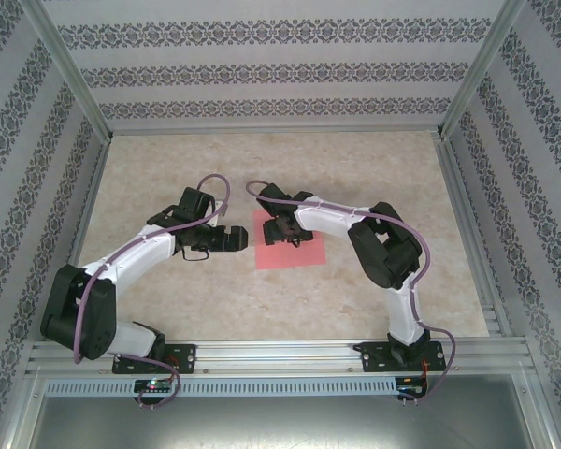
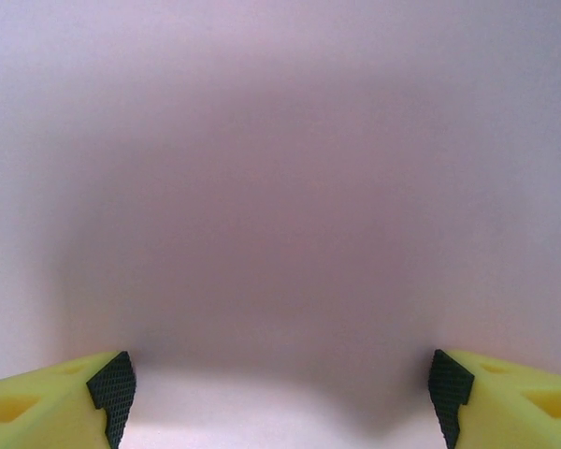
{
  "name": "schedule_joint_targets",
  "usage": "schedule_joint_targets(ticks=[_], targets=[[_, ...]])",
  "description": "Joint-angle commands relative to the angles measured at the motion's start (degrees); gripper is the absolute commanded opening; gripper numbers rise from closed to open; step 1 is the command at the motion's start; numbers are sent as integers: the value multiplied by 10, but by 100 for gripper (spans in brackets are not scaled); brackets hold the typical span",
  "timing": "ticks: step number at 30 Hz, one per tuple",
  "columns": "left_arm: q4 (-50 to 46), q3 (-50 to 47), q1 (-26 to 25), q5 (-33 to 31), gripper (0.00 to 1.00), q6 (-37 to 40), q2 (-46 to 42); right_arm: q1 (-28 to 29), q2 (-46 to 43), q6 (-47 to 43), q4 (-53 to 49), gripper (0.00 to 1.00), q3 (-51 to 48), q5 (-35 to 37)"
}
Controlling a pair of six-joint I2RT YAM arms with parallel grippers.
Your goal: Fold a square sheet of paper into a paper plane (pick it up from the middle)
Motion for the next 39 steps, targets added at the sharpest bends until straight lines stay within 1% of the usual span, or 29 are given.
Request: schedule_joint_targets(ticks=[1,4,6,9,12,16,19,20,28,31,35,39], targets=[[14,-6,5,10,100,-9,9,-2,38,7,-21,82,-8,28],[17,-7,6,13,100,-9,11,-2,43,7,-15,81,-16,21],[16,-8,6,14,100,-10,13,-2,39,7,-5,77,-23,15],[17,-7,6,15,100,-11,15,0,27,9,2,74,-26,14],[16,-6,6,17,100,-12,17,2,14,3,0,68,-21,23],[16,-7,6,18,100,-11,16,2,-7,-2,2,65,-21,38],[18,-8,6,21,100,-13,16,3,-26,-4,11,57,-25,38],[20,-8,6,23,100,-14,16,3,-32,-5,17,53,-27,35],[15,-6,5,27,100,-22,8,7,-75,5,45,36,-43,14],[4,-1,6,21,100,-32,-3,8,-95,5,52,31,-45,0],[-17,8,6,8,100,-47,-27,8,-126,23,82,30,-56,-47],[-49,27,11,-13,100,-62,-72,11,-176,39,130,27,-75,-91]])
